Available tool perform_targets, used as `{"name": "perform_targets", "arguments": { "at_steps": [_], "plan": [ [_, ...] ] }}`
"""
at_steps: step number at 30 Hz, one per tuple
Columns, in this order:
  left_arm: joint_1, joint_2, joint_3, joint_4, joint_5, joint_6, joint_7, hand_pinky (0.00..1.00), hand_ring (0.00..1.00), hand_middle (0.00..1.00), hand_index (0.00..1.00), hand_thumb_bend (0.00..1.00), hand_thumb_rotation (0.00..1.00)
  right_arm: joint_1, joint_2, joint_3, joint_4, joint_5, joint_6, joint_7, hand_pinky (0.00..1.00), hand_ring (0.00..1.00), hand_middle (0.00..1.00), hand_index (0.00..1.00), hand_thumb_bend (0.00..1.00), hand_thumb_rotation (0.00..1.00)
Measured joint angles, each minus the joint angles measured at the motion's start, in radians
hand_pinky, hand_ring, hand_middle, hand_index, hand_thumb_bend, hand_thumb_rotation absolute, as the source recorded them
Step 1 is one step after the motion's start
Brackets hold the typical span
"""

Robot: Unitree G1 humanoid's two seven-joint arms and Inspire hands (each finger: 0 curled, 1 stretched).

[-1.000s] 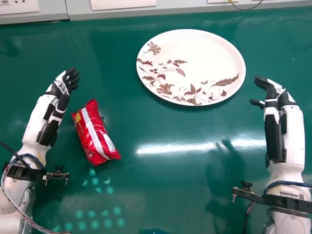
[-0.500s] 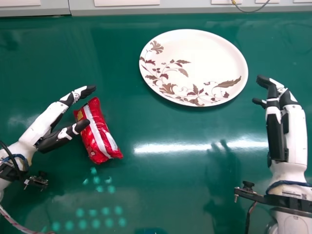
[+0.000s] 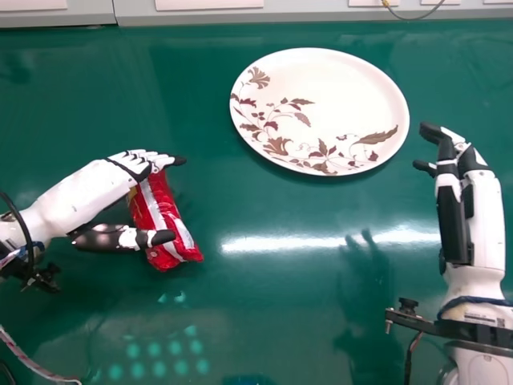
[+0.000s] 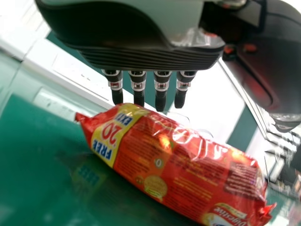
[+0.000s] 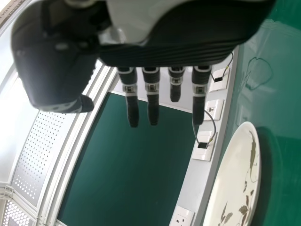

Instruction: Pick up biscuit and place it in the plate

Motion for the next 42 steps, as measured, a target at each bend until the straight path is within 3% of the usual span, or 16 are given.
{"name": "perform_targets", "arguments": {
  "at_steps": [8, 17, 27, 32, 42],
  "plan": [
    [-0.046, 0.052, -0.009, 0.010, 0.225, -0.054, 0.145, 1.00, 1.00, 1.00, 1.00, 1.00, 0.40, 0.000, 0.001, 0.011, -0.004, -0.007, 0.007, 0.000, 0.74, 0.83, 0.84, 0.81, 0.55, 0.37],
    [-0.086, 0.165, -0.034, -0.041, 0.328, -0.063, 0.192, 1.00, 1.00, 1.00, 1.00, 1.00, 0.38, 0.000, 0.004, 0.018, -0.007, -0.010, 0.015, 0.000, 0.74, 0.83, 0.84, 0.82, 0.55, 0.36],
    [-0.119, 0.294, -0.050, -0.079, 0.304, -0.098, 0.175, 1.00, 1.00, 1.00, 1.00, 1.00, 0.40, 0.000, 0.013, 0.031, -0.008, -0.024, 0.034, -0.001, 0.75, 0.83, 0.85, 0.82, 0.55, 0.35],
    [-0.119, 0.309, -0.048, -0.081, 0.250, -0.112, 0.176, 1.00, 1.00, 1.00, 1.00, 1.00, 0.42, -0.003, 0.015, 0.037, -0.008, -0.024, 0.036, -0.001, 0.76, 0.84, 0.85, 0.82, 0.54, 0.33],
    [-0.119, 0.309, -0.037, -0.069, 0.231, -0.182, 0.217, 1.00, 1.00, 1.00, 1.00, 1.00, 0.45, -0.025, 0.019, 0.045, -0.008, -0.018, 0.070, -0.001, 0.76, 0.84, 0.85, 0.82, 0.55, 0.31]
  ]
}}
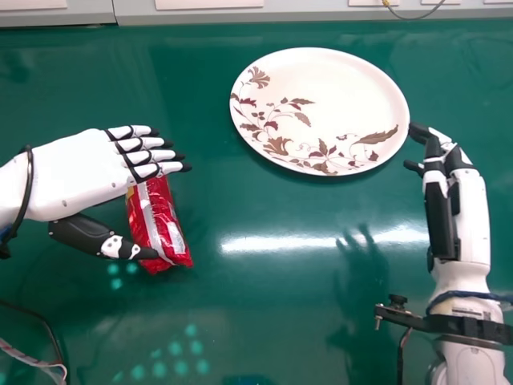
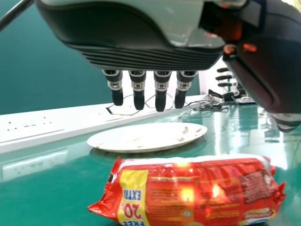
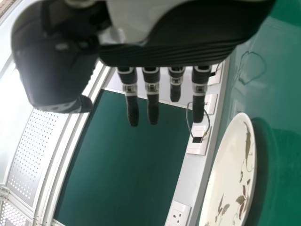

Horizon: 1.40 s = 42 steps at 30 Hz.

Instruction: Pick up biscuit and place it in the plate

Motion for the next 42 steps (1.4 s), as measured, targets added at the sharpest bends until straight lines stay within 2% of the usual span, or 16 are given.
{"name": "perform_targets", "arguments": {
  "at_steps": [9, 15, 19, 23, 25, 29, 32, 38, 42],
  "plan": [
    [-0.027, -0.014, 0.011, 0.037, 0.021, -0.083, 0.056, 1.00, 1.00, 1.00, 1.00, 1.00, 0.43, -0.010, -0.005, 0.001, 0.009, -0.005, 0.000, 0.000, 0.75, 0.83, 0.85, 0.82, 0.56, 0.34],
    [-0.097, -0.011, -0.013, 0.057, 0.181, -0.158, 0.074, 1.00, 1.00, 1.00, 1.00, 1.00, 0.48, -0.013, -0.005, 0.001, 0.010, -0.005, 0.001, 0.000, 0.76, 0.84, 0.85, 0.82, 0.54, 0.30],
    [-0.160, 0.022, -0.051, 0.059, 0.263, -0.198, 0.073, 1.00, 1.00, 1.00, 1.00, 1.00, 0.49, -0.011, -0.005, 0.002, 0.011, -0.005, 0.000, -0.001, 0.77, 0.84, 0.85, 0.82, 0.54, 0.31],
    [-0.218, 0.027, -0.070, 0.075, 0.344, -0.226, 0.116, 1.00, 1.00, 1.00, 1.00, 0.80, 0.48, -0.008, -0.004, 0.006, 0.011, -0.008, 0.000, -0.002, 0.76, 0.84, 0.85, 0.82, 0.54, 0.31],
    [-0.236, 0.026, -0.080, 0.089, 0.387, -0.238, 0.160, 1.00, 1.00, 1.00, 1.00, 0.79, 0.44, -0.007, -0.004, 0.008, 0.011, -0.014, 0.000, -0.003, 0.75, 0.84, 0.85, 0.81, 0.54, 0.31],
    [-0.264, 0.026, -0.110, 0.099, 0.447, -0.238, 0.211, 1.00, 1.00, 1.00, 1.00, 0.77, 0.37, -0.003, -0.002, 0.010, 0.010, -0.015, 0.000, -0.006, 0.76, 0.84, 0.85, 0.82, 0.55, 0.31],
    [-0.281, 0.027, -0.131, 0.098, 0.488, -0.237, 0.239, 1.00, 1.00, 1.00, 1.00, 0.80, 0.35, 0.000, -0.002, 0.010, 0.010, -0.015, 0.000, -0.006, 0.76, 0.84, 0.85, 0.82, 0.55, 0.31],
    [-0.291, 0.036, -0.158, 0.097, 0.551, -0.208, 0.319, 1.00, 1.00, 1.00, 1.00, 0.76, 0.31, 0.003, -0.001, 0.010, 0.010, -0.013, 0.000, -0.007, 0.76, 0.84, 0.85, 0.82, 0.55, 0.31],
    [-0.300, 0.047, -0.183, 0.091, 0.571, -0.195, 0.342, 1.00, 1.00, 1.00, 1.00, 0.82, 0.30, 0.003, -0.001, 0.010, 0.010, -0.013, -0.001, -0.007, 0.76, 0.84, 0.85, 0.82, 0.56, 0.33]
  ]
}}
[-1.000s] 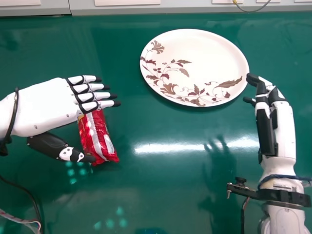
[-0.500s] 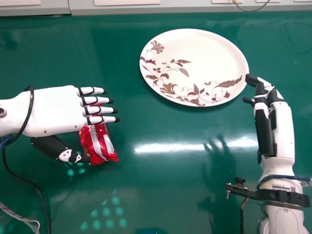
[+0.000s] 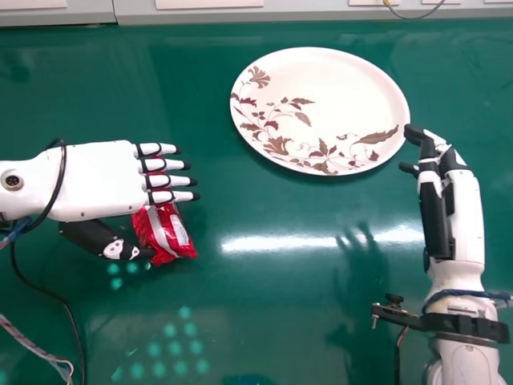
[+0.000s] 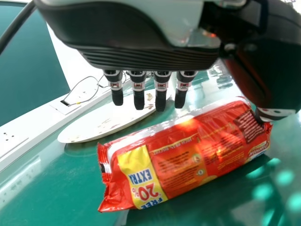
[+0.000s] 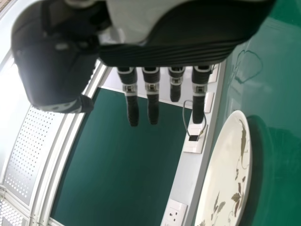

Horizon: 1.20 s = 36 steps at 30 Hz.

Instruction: Pick up biscuit and place it in the plate

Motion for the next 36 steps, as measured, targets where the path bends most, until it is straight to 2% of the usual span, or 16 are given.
{"name": "perform_targets", "arguments": {
  "at_steps": [2, 6, 10, 17, 24, 25, 28, 32, 36],
  "plan": [
    [-0.009, 0.007, -0.017, 0.000, 0.002, 0.007, 0.005, 1.00, 1.00, 1.00, 1.00, 0.83, 0.30, 0.001, 0.000, 0.000, -0.001, 0.001, 0.000, 0.000, 0.77, 0.84, 0.85, 0.82, 0.56, 0.34],
    [-0.022, 0.016, -0.040, 0.002, 0.000, 0.010, 0.018, 1.00, 1.00, 1.00, 1.00, 0.79, 0.32, 0.005, 0.004, 0.000, -0.006, 0.006, 0.000, 0.000, 0.78, 0.85, 0.86, 0.82, 0.55, 0.32],
    [-0.025, 0.033, -0.058, 0.004, -0.004, 0.010, 0.016, 1.00, 1.00, 1.00, 1.00, 0.85, 0.39, 0.008, 0.004, -0.001, -0.009, 0.007, 0.000, -0.001, 0.78, 0.85, 0.86, 0.83, 0.54, 0.31],
    [-0.035, 0.058, -0.075, 0.012, -0.038, 0.002, -0.011, 1.00, 1.00, 1.00, 1.00, 0.82, 0.35, 0.011, 0.010, 0.002, -0.010, 0.008, 0.000, -0.002, 0.78, 0.85, 0.86, 0.83, 0.53, 0.29],
    [-0.042, 0.076, -0.092, 0.012, -0.060, -0.001, -0.052, 1.00, 1.00, 1.00, 1.00, 0.91, 0.40, 0.012, 0.013, 0.004, -0.011, 0.004, 0.000, -0.003, 0.78, 0.85, 0.86, 0.82, 0.53, 0.30],
    [-0.042, 0.081, -0.093, 0.011, -0.067, -0.001, -0.063, 1.00, 1.00, 1.00, 1.00, 0.96, 0.43, 0.012, 0.013, 0.004, -0.011, 0.003, 0.000, -0.003, 0.78, 0.85, 0.86, 0.82, 0.53, 0.30],
    [-0.048, 0.093, -0.096, 0.003, -0.089, -0.001, -0.103, 1.00, 1.00, 1.00, 1.00, 1.00, 0.45, 0.012, 0.014, 0.005, -0.011, 0.003, 0.000, -0.003, 0.78, 0.85, 0.86, 0.82, 0.54, 0.31],
    [-0.062, 0.099, -0.099, -0.004, -0.123, -0.002, -0.160, 1.00, 1.00, 1.00, 1.00, 1.00, 0.42, 0.012, 0.015, 0.008, -0.011, 0.003, 0.000, -0.004, 0.77, 0.85, 0.85, 0.82, 0.55, 0.32],
    [-0.072, 0.099, -0.100, -0.004, -0.119, -0.010, -0.167, 1.00, 1.00, 1.00, 1.00, 0.91, 0.33, 0.012, 0.020, 0.013, -0.011, 0.003, 0.000, -0.012, 0.78, 0.85, 0.85, 0.82, 0.56, 0.33]
  ]
}}
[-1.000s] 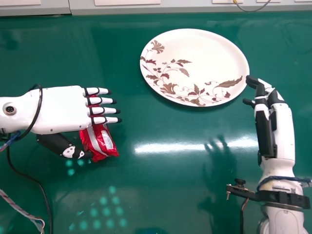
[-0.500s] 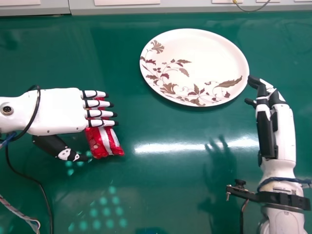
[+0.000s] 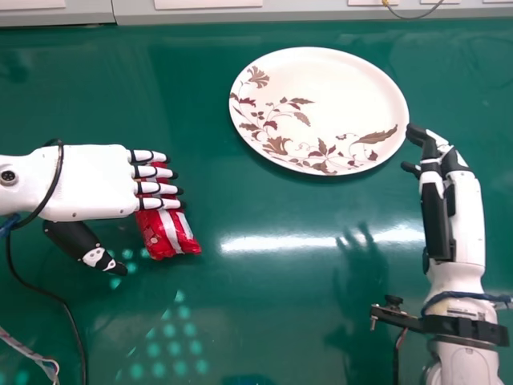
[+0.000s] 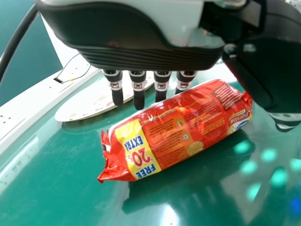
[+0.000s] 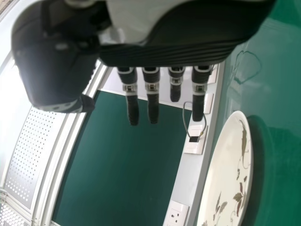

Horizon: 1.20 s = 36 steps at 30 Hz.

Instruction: Pick up biscuit and place it in the plate

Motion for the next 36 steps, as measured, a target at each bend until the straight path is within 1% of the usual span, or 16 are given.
{"name": "perform_targets", "arguments": {
  "at_steps": [1, 4, 6, 7, 8, 11, 13, 16, 18, 22, 26, 29, 32, 35, 36],
  "plan": [
    [-0.003, -0.001, -0.001, 0.000, 0.005, -0.001, 0.002, 1.00, 1.00, 1.00, 1.00, 0.88, 0.30, 0.000, 0.000, 0.000, 0.000, -0.001, 0.000, 0.000, 0.77, 0.84, 0.85, 0.82, 0.56, 0.34],
    [-0.019, -0.009, -0.008, 0.007, 0.036, -0.004, 0.023, 1.00, 1.00, 1.00, 1.00, 0.85, 0.25, 0.000, 0.000, 0.000, 0.000, -0.002, 0.000, -0.001, 0.77, 0.85, 0.85, 0.82, 0.57, 0.34],
    [-0.032, -0.018, -0.020, 0.021, 0.054, -0.005, 0.039, 1.00, 1.00, 1.00, 1.00, 0.85, 0.27, 0.000, 0.000, 0.000, 0.000, -0.002, 0.000, -0.001, 0.77, 0.84, 0.85, 0.82, 0.57, 0.34],
    [-0.038, -0.025, -0.028, 0.026, 0.062, -0.005, 0.047, 1.00, 1.00, 1.00, 1.00, 0.88, 0.29, 0.000, 0.001, 0.001, 0.000, -0.002, 0.000, -0.001, 0.78, 0.85, 0.85, 0.82, 0.57, 0.34],
    [-0.046, -0.033, -0.036, 0.031, 0.077, -0.003, 0.057, 1.00, 1.00, 1.00, 1.00, 0.88, 0.30, -0.001, 0.001, 0.002, 0.000, -0.002, 0.000, -0.001, 0.78, 0.85, 0.85, 0.82, 0.56, 0.34],
    [-0.068, -0.055, -0.063, 0.054, 0.122, 0.003, 0.089, 1.00, 1.00, 1.00, 1.00, 0.73, 0.25, -0.001, 0.001, 0.005, -0.001, -0.005, 0.000, -0.001, 0.78, 0.85, 0.85, 0.82, 0.55, 0.33],
    [-0.079, -0.068, -0.083, 0.072, 0.142, 0.008, 0.109, 1.00, 1.00, 1.00, 1.00, 0.69, 0.25, -0.001, 0.002, 0.006, -0.001, -0.007, 0.000, -0.002, 0.77, 0.85, 0.85, 0.82, 0.55, 0.33],
    [-0.100, -0.080, -0.110, 0.085, 0.174, 0.020, 0.149, 1.00, 1.00, 1.00, 1.00, 0.72, 0.28, 0.001, 0.002, 0.007, -0.001, -0.007, 0.000, -0.002, 0.77, 0.84, 0.85, 0.81, 0.56, 0.32],
    [-0.108, -0.087, -0.125, 0.091, 0.205, 0.037, 0.189, 1.00, 1.00, 1.00, 1.00, 0.71, 0.29, 0.002, 0.003, 0.007, -0.002, -0.007, 0.000, -0.003, 0.76, 0.84, 0.85, 0.81, 0.55, 0.31],
    [-0.119, -0.102, -0.163, 0.111, 0.249, 0.073, 0.277, 1.00, 1.00, 1.00, 1.00, 0.70, 0.36, 0.008, 0.004, 0.007, -0.002, -0.007, 0.000, -0.007, 0.76, 0.84, 0.85, 0.82, 0.56, 0.32],
    [-0.147, -0.120, -0.215, 0.143, 0.291, 0.105, 0.364, 1.00, 1.00, 1.00, 1.00, 0.68, 0.35, 0.013, 0.002, 0.005, -0.002, -0.007, -0.004, -0.007, 0.76, 0.83, 0.85, 0.81, 0.56, 0.34],
    [-0.164, -0.130, -0.251, 0.171, 0.305, 0.117, 0.410, 1.00, 1.00, 1.00, 1.00, 0.67, 0.34, 0.015, 0.003, 0.004, -0.003, -0.006, -0.004, -0.008, 0.76, 0.84, 0.85, 0.81, 0.56, 0.32],
    [-0.186, -0.132, -0.283, 0.187, 0.306, 0.121, 0.425, 1.00, 1.00, 1.00, 0.96, 0.63, 0.32, 0.018, 0.003, 0.004, -0.005, -0.007, -0.004, -0.008, 0.76, 0.84, 0.85, 0.81, 0.55, 0.32],
    [-0.210, -0.136, -0.309, 0.205, 0.305, 0.116, 0.434, 1.00, 1.00, 0.93, 0.87, 0.60, 0.32, 0.021, 0.004, 0.004, -0.009, -0.008, -0.004, -0.013, 0.75, 0.84, 0.84, 0.81, 0.55, 0.33],
    [-0.219, -0.139, -0.318, 0.211, 0.305, 0.114, 0.437, 0.51, 0.92, 0.85, 0.78, 0.65, 0.32, 0.021, 0.004, 0.004, -0.010, -0.008, -0.004, -0.015, 0.75, 0.84, 0.85, 0.81, 0.55, 0.33]
  ]
}}
